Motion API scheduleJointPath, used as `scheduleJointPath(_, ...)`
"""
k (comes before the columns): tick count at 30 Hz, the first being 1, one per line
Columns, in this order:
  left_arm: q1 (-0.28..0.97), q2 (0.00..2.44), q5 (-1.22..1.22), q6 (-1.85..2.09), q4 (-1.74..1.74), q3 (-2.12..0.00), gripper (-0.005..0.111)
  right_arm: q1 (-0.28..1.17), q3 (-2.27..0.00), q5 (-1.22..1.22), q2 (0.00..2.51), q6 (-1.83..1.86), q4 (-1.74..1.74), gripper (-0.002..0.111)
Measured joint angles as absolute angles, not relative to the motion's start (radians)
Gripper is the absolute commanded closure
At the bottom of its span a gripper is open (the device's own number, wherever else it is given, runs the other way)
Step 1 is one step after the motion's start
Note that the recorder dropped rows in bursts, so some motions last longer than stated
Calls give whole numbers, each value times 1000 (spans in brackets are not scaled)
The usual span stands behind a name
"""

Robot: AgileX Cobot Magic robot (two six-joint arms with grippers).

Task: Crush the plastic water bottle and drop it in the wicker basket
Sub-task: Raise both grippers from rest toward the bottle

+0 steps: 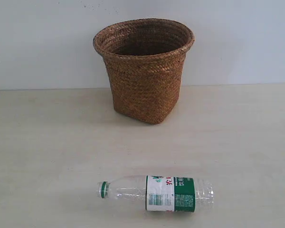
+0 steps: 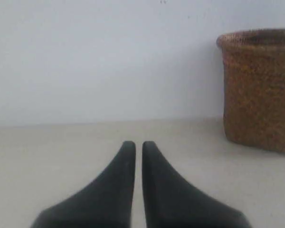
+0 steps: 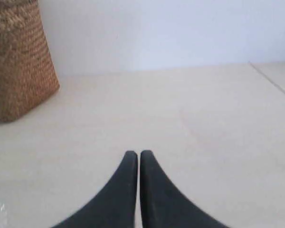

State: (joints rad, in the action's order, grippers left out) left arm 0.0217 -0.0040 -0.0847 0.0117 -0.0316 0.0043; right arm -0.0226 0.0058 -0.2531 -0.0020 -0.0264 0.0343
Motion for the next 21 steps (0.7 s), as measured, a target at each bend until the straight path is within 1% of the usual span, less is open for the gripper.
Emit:
scheduleJointPath(3,22,-4,-22,0,-29,4,102,-23,6,-121,-2,-20,34,108)
scheduleJointPath(7,22,-4,0,-73,-15,4,102,-23,6,98,-2,-31,34,108)
scheduleJointPath(12,22,-4,89,-185,-8,4,102,-23,6,322,-2,-146,34,108)
scheduleJointPath(18,22,-1,316,-398,-16,2,102,-23,-99,323,17,-213,34,108)
scheduleJointPath(21,22,40,354,-430,-18,-33,102,-23,-172,316,94,-217,34,108)
